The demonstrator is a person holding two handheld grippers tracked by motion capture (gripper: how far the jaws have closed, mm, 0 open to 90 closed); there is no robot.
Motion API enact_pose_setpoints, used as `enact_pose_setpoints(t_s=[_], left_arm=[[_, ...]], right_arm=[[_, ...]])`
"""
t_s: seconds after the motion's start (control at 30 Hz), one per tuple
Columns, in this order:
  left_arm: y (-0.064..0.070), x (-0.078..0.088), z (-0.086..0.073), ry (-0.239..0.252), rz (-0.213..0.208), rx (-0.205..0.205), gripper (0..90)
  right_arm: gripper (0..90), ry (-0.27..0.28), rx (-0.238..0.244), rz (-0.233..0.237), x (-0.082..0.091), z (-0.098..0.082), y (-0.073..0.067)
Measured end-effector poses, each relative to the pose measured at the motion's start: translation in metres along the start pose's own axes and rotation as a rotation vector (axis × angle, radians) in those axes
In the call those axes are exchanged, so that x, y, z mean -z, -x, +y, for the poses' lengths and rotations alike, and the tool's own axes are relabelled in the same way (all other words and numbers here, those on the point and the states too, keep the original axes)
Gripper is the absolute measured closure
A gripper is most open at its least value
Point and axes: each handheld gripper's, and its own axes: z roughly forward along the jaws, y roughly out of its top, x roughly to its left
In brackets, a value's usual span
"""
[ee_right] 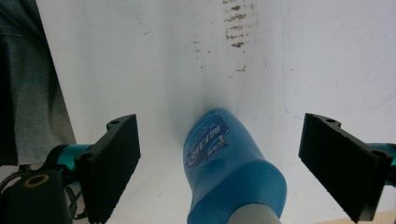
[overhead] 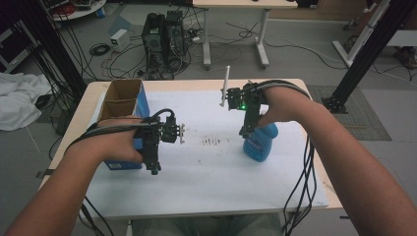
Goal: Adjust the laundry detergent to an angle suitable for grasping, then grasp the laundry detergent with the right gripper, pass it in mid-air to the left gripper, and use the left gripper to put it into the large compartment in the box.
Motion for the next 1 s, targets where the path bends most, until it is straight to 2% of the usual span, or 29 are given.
enact_pose_setpoints(t_s=[0.2,0.4,0.53,0.6,0.63,0.7,0.77,0.87,1.0], left_arm=[[-0.0019,0.0005,-0.0004,0.000,0.004,-0.017,6.7],[-0.0030,0.0045,-0.0018,-0.003,0.010,-0.012,6.7],[-0.0001,0.0063,-0.0018,-0.005,0.013,-0.011,6.7],[-0.0002,0.0081,-0.0019,-0.006,0.020,-0.021,6.7],[0.0002,0.0078,-0.0022,0.003,0.009,-0.008,6.7],[-0.0014,0.0071,-0.0019,-0.003,0.019,-0.014,6.7],[-0.0019,0.0042,-0.0018,0.001,0.018,0.009,6.7],[-0.0013,0.0008,0.0005,-0.003,0.000,-0.006,6.7],[0.0025,0.0002,0.0051,-0.010,0.003,-0.013,6.7]], right_arm=[[11.6,-0.001,0.003,0.001,-0.0015,-0.0002,0.0026],[11.7,0.013,-0.010,0.000,0.0025,-0.0007,0.0001],[11.7,0.004,0.009,-0.004,0.0043,-0.0001,0.0008],[11.6,0.012,-0.006,-0.006,0.0055,-0.0001,0.0004],[11.6,0.007,-0.001,-0.008,0.0061,-0.0003,0.0006],[11.7,0.004,-0.004,-0.005,0.0049,-0.0002,0.0008],[11.7,-0.009,-0.009,-0.019,0.0039,-0.0001,0.0013],[11.6,0.004,-0.013,-0.017,0.0046,-0.0012,0.0001],[11.7,0.004,-0.007,-0.015,0.0042,-0.0048,-0.0009]])
